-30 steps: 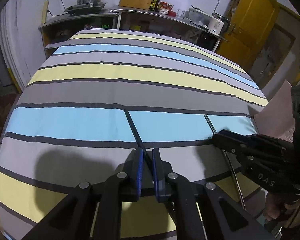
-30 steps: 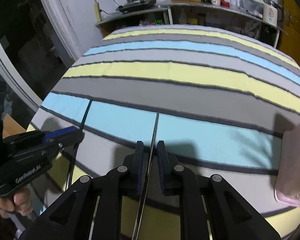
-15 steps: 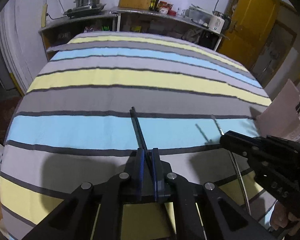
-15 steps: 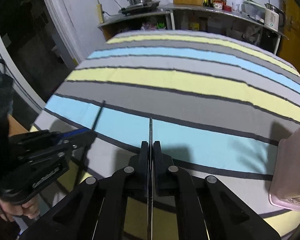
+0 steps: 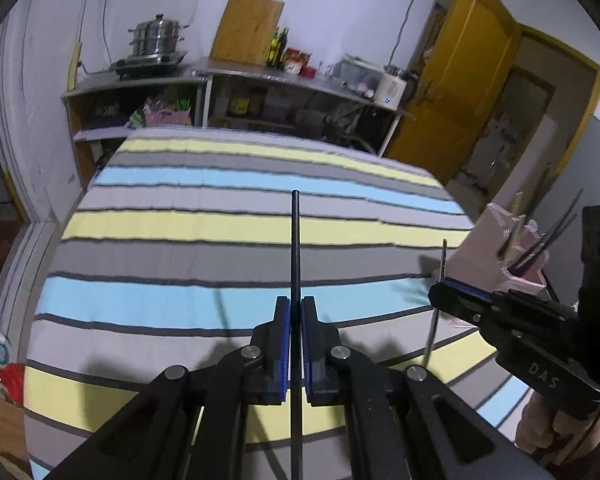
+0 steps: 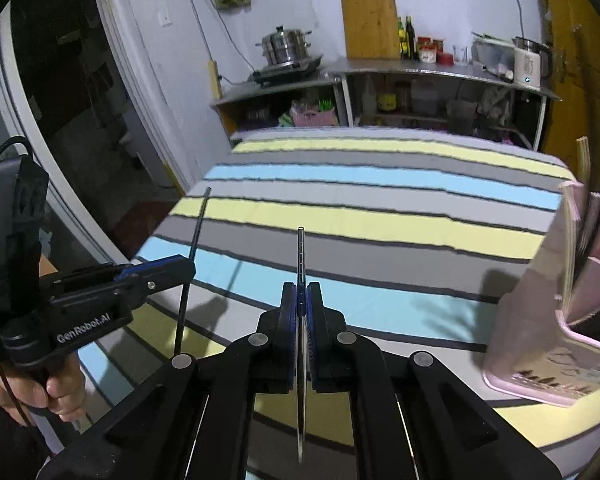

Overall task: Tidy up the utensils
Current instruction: 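Close the right tool on a black chopstick while the left tool grasps another, then lift both black chopsticks and carry them over the pink caddy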

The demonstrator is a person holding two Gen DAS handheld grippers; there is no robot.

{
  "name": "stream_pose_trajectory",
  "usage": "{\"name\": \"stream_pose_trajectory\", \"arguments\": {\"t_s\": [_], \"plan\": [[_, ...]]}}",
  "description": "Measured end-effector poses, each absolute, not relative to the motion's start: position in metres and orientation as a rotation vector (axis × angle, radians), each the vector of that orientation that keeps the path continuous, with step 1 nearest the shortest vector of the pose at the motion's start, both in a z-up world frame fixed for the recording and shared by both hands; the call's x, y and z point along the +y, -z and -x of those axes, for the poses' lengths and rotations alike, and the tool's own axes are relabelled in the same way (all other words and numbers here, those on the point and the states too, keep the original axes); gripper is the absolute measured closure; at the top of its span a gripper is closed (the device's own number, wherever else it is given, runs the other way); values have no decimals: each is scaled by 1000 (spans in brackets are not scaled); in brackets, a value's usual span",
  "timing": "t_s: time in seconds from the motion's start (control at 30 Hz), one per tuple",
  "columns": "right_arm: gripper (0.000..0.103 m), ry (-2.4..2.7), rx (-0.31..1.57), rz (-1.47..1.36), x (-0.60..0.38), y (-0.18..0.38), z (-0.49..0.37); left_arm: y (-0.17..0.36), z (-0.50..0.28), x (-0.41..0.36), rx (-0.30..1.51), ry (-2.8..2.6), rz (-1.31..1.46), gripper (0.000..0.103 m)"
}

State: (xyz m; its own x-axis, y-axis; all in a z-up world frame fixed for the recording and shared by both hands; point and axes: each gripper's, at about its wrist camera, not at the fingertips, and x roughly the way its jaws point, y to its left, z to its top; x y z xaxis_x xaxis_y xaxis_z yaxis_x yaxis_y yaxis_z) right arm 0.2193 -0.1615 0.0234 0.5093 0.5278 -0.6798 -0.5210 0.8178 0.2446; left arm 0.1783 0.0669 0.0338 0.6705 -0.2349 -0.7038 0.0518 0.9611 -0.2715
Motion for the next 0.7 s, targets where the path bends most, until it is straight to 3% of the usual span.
{"name": "stream_pose_trajectory", "arguments": {"t_s": [0.7], "plan": [[98,-587,706,-85,-213,-73,-181,-92,-136,40,740,288,230,99]]}}
